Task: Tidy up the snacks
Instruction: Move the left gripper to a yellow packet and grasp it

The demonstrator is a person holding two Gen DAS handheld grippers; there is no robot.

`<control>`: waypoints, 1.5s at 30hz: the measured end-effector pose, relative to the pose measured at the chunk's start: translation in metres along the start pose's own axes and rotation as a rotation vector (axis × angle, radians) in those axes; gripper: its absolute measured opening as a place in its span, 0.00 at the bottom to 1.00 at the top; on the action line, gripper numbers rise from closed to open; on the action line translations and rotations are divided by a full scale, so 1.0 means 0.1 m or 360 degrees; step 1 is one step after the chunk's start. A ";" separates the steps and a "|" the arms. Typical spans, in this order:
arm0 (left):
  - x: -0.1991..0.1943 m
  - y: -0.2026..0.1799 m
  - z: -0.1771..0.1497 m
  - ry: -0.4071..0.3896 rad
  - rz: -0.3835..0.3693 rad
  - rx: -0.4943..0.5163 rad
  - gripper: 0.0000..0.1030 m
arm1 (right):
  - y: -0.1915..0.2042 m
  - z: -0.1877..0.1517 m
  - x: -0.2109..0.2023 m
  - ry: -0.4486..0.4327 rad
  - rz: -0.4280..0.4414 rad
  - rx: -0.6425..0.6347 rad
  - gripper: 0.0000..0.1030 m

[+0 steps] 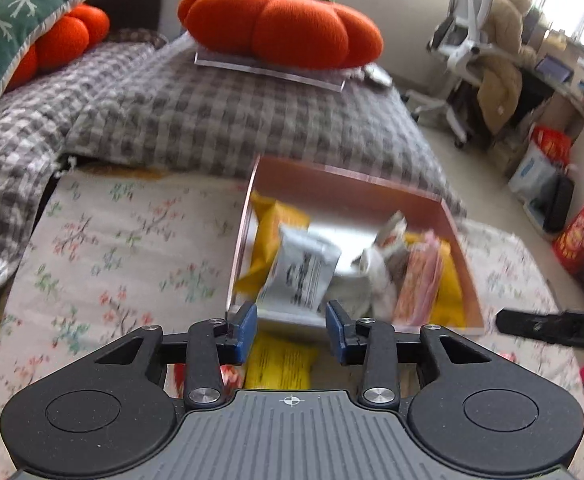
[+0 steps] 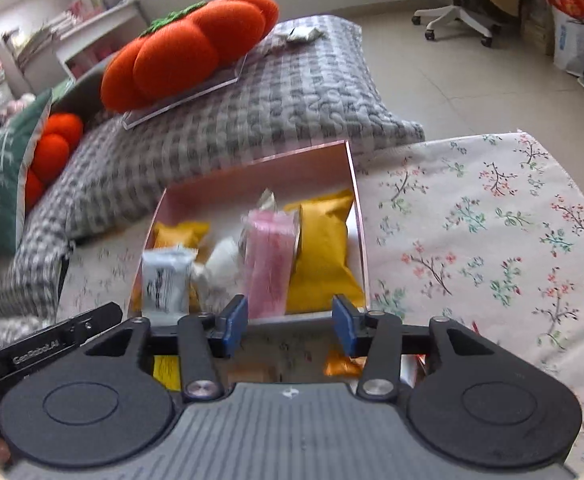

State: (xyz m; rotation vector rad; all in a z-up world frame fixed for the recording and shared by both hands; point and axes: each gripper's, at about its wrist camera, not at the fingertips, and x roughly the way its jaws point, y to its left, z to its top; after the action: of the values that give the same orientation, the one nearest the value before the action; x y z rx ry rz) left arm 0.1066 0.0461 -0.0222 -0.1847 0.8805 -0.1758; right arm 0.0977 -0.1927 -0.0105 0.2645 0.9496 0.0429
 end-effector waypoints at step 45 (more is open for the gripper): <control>0.70 -0.20 -0.41 0.0340 0.0113 0.0272 0.59 | -0.23 -0.07 0.11 0.0166 -0.0144 -0.0188 0.70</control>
State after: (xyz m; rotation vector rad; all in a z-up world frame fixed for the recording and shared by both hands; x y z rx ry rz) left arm 0.1172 0.0074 -0.0954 0.0253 1.0777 -0.2061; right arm 0.0968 -0.2117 -0.0287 0.1109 1.0574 0.0300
